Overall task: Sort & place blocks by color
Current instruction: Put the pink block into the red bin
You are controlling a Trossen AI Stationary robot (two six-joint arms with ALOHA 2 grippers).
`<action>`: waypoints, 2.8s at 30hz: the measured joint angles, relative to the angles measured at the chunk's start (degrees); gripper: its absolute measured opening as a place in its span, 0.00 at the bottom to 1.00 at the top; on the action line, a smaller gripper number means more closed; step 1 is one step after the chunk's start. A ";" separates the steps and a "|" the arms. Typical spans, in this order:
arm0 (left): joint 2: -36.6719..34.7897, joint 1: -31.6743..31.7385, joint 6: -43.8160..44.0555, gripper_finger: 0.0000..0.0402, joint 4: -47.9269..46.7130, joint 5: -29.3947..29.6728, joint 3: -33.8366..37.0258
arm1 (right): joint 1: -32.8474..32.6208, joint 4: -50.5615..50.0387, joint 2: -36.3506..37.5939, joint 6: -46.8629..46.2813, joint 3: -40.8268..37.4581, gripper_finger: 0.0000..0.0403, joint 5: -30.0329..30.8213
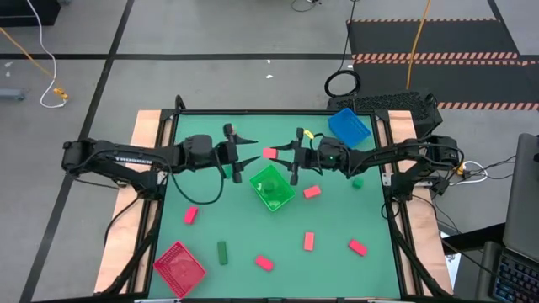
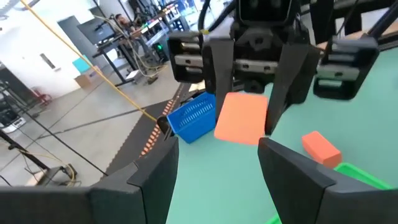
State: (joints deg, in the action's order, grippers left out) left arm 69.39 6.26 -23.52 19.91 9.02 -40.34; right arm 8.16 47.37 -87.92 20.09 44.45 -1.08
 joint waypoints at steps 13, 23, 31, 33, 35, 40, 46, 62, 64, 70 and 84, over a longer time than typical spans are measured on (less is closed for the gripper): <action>3.78 0.13 -1.23 0.56 5.51 -0.12 0.02 | 0.45 -0.46 0.03 -1.83 -0.20 0.30 -2.20; 3.47 0.20 -0.57 0.56 3.44 -2.27 0.02 | 0.79 -1.34 -0.07 -1.89 -0.17 0.30 -2.41; 0.78 -0.20 0.74 0.56 2.09 -7.56 -0.04 | 0.85 -0.63 -0.09 -1.16 0.17 0.30 -1.82; 0.84 -0.28 0.76 0.56 1.94 -7.52 -0.04 | 0.85 0.48 -0.05 -1.54 0.17 0.30 -1.87; 0.97 -0.28 0.76 0.56 2.28 -7.50 -0.04 | 0.85 0.85 0.02 -1.76 0.17 0.30 -1.95; 2.14 -0.24 0.74 0.56 2.87 -7.28 0.02 | 0.85 1.57 -0.04 -2.96 0.11 0.30 -2.84; 4.64 -0.24 0.49 0.56 7.00 -7.07 -0.02 | 0.72 1.59 -0.02 -3.59 0.07 0.30 -4.93; 6.50 0.09 0.96 0.56 10.53 -6.61 -0.01 | 0.72 2.14 -0.02 -4.04 0.04 0.30 -5.14; 6.50 0.09 1.14 0.56 10.61 -7.28 -0.02 | 0.72 2.14 -0.02 -4.32 0.04 0.30 -5.14; 6.50 0.04 1.63 0.49 10.62 -7.45 -0.02 | 0.72 2.28 -0.02 -4.43 0.00 0.30 -5.12; 6.44 0.11 1.53 0.39 10.28 -8.87 0.00 | 0.72 2.54 -0.02 -4.43 -0.09 0.30 -5.16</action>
State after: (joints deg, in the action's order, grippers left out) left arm 75.83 6.37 -21.99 30.19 0.14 -40.34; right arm 8.88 49.91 -87.94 15.66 44.36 -6.24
